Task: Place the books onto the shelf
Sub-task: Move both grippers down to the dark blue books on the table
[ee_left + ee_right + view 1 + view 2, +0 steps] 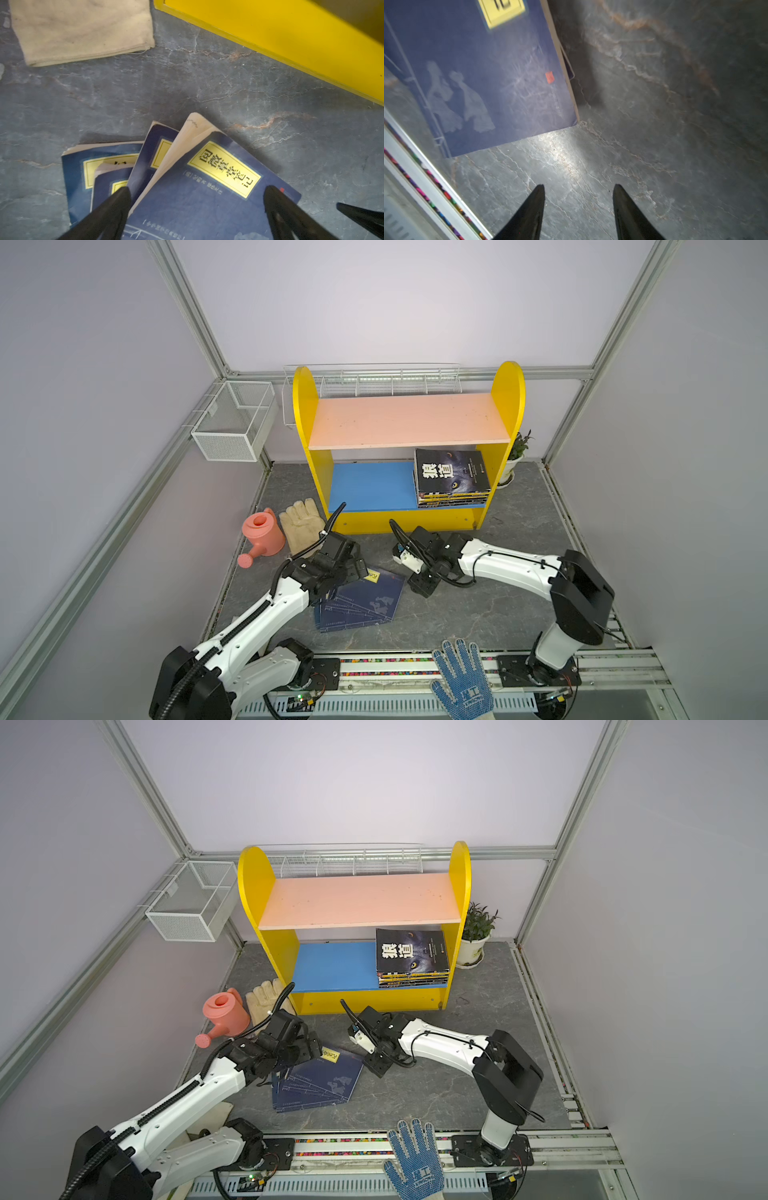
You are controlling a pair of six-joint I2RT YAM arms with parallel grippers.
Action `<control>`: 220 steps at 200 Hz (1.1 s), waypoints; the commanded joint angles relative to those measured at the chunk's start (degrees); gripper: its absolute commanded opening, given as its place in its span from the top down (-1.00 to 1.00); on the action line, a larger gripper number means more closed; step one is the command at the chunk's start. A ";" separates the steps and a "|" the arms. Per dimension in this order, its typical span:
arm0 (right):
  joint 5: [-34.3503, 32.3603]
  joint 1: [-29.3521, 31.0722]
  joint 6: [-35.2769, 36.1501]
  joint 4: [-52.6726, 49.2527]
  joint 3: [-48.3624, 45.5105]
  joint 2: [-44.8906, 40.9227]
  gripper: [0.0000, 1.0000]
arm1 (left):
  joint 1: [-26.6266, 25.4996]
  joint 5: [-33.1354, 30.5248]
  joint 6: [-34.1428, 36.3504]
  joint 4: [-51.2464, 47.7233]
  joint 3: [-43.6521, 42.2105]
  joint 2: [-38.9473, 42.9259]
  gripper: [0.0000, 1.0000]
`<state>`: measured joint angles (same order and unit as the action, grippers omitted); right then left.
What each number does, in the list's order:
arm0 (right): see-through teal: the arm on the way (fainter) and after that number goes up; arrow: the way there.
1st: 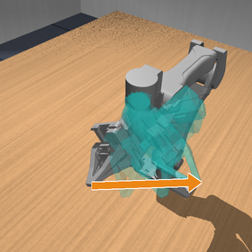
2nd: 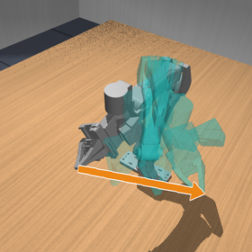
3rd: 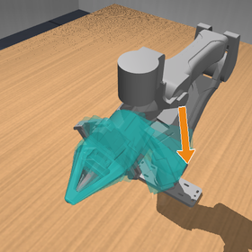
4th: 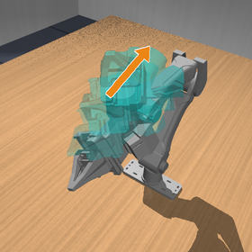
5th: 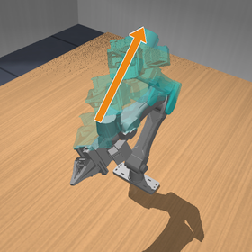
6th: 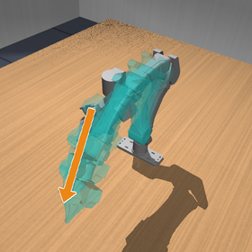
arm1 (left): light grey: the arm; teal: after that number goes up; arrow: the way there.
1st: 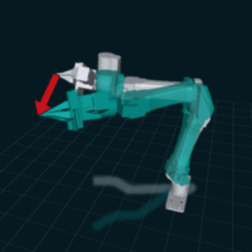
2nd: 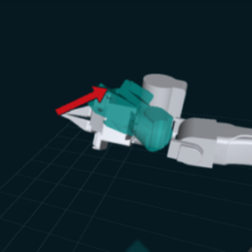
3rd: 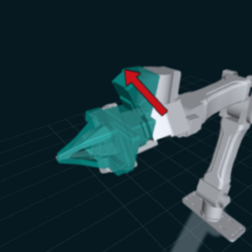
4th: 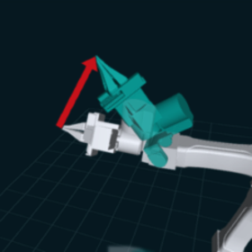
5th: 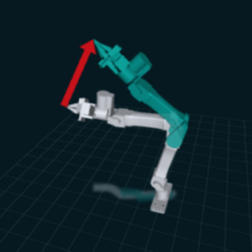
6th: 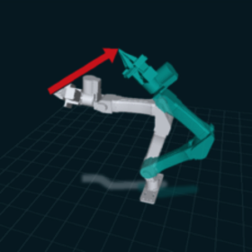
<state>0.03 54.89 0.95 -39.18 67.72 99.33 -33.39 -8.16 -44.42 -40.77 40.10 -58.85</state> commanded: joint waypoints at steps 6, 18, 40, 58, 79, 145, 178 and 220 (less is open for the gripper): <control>-0.75 1.15 3.46 -1.56 0.62 4.75 -0.11 | 0.51 -1.37 -2.22 -4.37 -2.88 3.22 -0.99; -0.98 1.20 3.47 -1.27 1.19 5.93 -0.11 | 0.69 -1.20 -2.91 -4.49 -4.48 4.25 -0.99; -0.45 1.36 3.14 0.00 2.50 7.27 -0.11 | 0.78 -0.61 -3.55 -4.23 -6.48 5.13 -0.99; 0.33 1.52 2.92 0.73 3.99 8.27 -0.12 | 0.78 0.00 -2.59 -4.09 -6.99 5.13 -0.99; 0.66 1.60 3.09 0.86 6.88 10.18 -0.12 | 0.78 1.60 -2.16 -2.90 -7.99 4.58 -0.99; 2.98 0.89 1.59 2.94 16.09 14.54 -0.12 | 0.78 5.53 -1.15 -0.87 -9.25 3.10 -0.99; 4.69 -0.81 -2.08 5.90 18.77 15.06 -0.12 | 0.76 9.21 0.61 1.10 -8.86 2.58 -0.99; 5.81 -5.65 -8.30 7.33 17.98 12.56 -0.12 | 0.78 12.56 2.15 1.53 -7.31 2.44 -0.96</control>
<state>2.50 51.59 -2.70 -34.46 85.60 113.80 -32.51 -0.30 -43.64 -42.04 30.96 -56.27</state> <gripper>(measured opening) 0.561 0.985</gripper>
